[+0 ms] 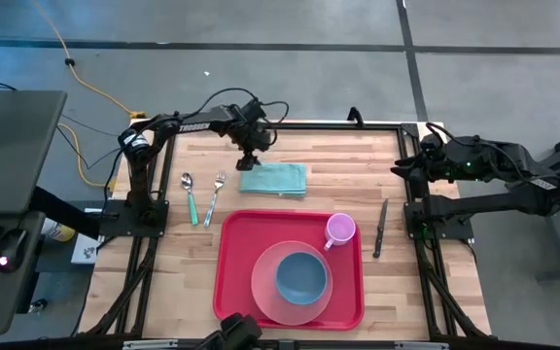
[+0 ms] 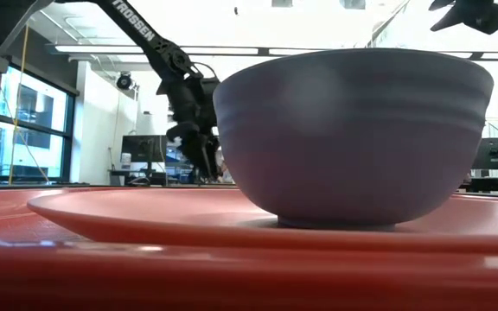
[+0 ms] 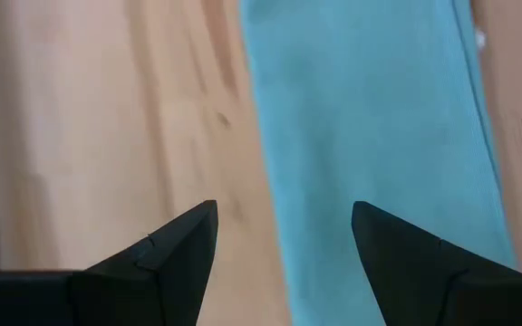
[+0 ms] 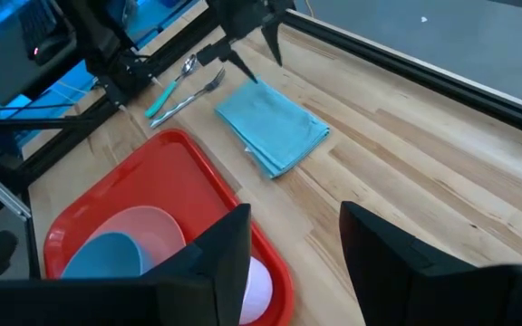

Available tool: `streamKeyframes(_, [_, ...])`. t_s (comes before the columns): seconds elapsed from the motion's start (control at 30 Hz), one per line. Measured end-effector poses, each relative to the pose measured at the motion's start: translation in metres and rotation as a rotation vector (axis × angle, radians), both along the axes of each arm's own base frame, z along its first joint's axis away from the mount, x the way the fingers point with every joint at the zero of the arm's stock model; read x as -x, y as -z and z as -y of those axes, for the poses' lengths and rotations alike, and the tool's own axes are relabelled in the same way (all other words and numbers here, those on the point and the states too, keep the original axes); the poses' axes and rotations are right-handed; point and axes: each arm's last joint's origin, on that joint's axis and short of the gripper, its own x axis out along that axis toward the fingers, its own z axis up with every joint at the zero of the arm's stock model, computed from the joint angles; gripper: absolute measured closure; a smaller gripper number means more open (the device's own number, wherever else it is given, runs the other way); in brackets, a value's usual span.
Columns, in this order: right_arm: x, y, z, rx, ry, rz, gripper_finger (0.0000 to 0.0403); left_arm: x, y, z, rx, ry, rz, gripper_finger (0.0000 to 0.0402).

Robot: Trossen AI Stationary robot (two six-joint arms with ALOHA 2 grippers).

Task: Set up tray
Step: Put the blue napkin on the tray to the left of the pink plate

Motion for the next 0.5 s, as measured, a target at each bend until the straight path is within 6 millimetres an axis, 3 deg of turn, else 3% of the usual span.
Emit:
streamKeyframes(0.17, [0.0, 0.0, 0.0, 0.002, -0.001, 0.0, 0.0254, -0.012, -0.015, -0.008, -0.008, 0.01, 0.06, 0.0115])
streamKeyframes(0.5, [0.0, 0.0, 0.0, -0.005, -0.014, 0.001, 0.0254, -0.042, -0.007, -0.018, 0.117, 0.057, -0.035, 0.0115])
